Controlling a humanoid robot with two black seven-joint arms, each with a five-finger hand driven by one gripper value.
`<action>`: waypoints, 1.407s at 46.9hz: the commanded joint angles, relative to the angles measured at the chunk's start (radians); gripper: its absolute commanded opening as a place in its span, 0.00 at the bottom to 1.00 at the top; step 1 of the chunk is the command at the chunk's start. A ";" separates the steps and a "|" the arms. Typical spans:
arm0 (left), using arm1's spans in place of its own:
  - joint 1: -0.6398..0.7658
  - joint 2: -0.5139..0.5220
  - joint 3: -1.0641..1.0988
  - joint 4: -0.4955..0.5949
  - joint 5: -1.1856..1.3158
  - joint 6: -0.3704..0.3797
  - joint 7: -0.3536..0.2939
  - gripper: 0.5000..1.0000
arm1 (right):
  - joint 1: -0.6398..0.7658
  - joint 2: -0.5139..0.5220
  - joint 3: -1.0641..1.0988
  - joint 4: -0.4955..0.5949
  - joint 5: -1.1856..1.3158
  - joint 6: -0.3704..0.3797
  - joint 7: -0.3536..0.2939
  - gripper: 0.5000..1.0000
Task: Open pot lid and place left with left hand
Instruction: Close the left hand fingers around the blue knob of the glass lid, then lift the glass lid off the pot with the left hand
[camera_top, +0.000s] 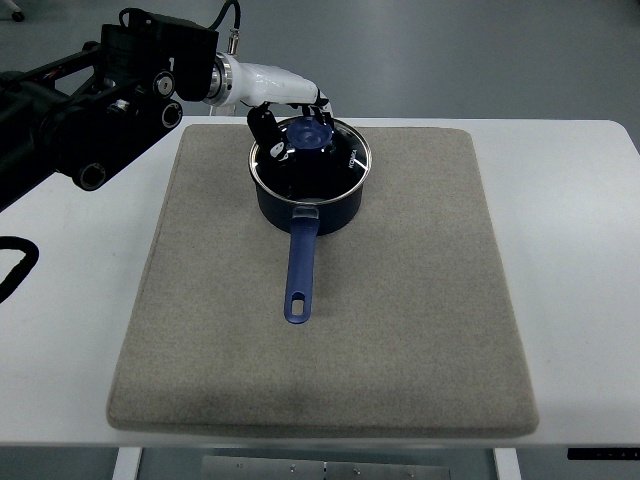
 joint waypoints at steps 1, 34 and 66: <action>0.000 0.000 0.000 0.000 0.000 0.000 0.000 0.64 | 0.000 0.000 -0.001 0.001 0.001 0.000 0.000 0.83; 0.005 -0.003 -0.002 0.000 0.000 0.001 0.000 0.19 | 0.000 0.000 -0.001 0.001 -0.001 0.000 0.000 0.83; -0.035 0.018 -0.021 -0.008 -0.026 -0.050 0.000 0.00 | 0.000 0.000 0.000 0.001 0.001 0.000 0.000 0.83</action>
